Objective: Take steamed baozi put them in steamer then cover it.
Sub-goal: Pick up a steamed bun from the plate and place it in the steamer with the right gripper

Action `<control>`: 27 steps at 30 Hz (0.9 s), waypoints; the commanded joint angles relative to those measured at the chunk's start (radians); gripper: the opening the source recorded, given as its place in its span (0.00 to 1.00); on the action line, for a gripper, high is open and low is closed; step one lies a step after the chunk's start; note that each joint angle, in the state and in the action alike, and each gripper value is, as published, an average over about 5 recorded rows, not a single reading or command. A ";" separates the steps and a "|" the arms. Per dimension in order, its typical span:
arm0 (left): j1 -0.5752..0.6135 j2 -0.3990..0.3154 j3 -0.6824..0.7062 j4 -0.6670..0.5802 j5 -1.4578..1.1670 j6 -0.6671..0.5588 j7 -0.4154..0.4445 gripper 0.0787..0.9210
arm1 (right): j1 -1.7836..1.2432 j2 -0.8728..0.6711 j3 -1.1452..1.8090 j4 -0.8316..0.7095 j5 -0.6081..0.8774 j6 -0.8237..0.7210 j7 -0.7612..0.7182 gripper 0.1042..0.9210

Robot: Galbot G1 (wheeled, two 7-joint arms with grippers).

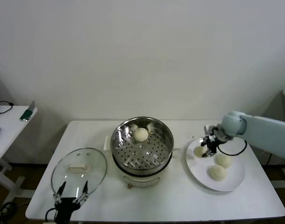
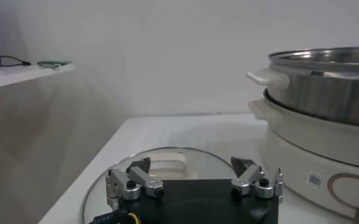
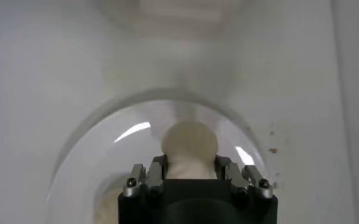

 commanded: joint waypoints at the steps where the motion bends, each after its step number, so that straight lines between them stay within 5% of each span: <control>1: -0.003 0.003 0.005 -0.002 0.001 0.000 0.001 0.88 | 0.541 0.202 -0.194 0.077 0.327 -0.008 -0.083 0.54; 10: -0.008 0.007 0.002 -0.008 -0.007 -0.002 0.001 0.88 | 0.410 0.451 0.011 0.189 0.478 -0.155 0.075 0.54; 27: -0.004 0.006 -0.011 -0.002 -0.015 -0.004 -0.002 0.88 | -0.002 0.651 0.051 0.023 0.368 -0.250 0.258 0.54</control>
